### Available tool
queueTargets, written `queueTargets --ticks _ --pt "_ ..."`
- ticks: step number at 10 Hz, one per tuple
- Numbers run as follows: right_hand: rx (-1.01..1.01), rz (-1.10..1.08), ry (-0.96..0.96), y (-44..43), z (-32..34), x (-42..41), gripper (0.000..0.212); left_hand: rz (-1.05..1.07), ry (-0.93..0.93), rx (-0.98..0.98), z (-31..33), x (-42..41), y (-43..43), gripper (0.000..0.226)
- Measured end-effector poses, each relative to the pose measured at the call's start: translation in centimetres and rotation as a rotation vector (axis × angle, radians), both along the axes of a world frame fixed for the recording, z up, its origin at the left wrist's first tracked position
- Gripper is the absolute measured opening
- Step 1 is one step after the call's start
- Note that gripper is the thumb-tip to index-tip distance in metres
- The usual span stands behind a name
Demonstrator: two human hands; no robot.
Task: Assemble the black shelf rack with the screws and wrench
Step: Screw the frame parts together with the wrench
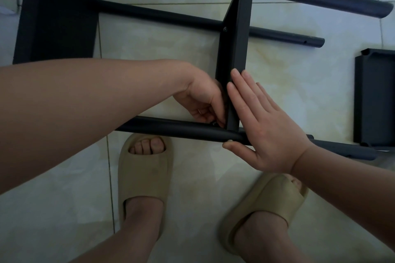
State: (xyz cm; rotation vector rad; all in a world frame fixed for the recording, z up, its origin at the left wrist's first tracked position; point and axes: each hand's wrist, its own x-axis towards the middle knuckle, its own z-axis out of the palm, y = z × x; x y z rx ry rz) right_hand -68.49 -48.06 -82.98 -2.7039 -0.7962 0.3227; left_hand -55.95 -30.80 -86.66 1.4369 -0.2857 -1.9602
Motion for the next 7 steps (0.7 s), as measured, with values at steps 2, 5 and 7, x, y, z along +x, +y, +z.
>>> queueTargets --ticks 2,5,7 --pt "0.005 -0.001 0.001 -0.01 -0.02 -0.01 0.092 -0.017 0.060 0.013 0.07 0.08 0.37 0.015" --pt "0.002 0.000 0.002 -0.01 -0.08 -0.01 0.092 -0.002 0.033 -0.004 0.01 -0.17 0.11 0.013" --pt "0.005 0.000 -0.001 -0.02 -0.04 0.03 0.092 -0.025 0.030 0.013 0.08 0.12 0.26 0.012"
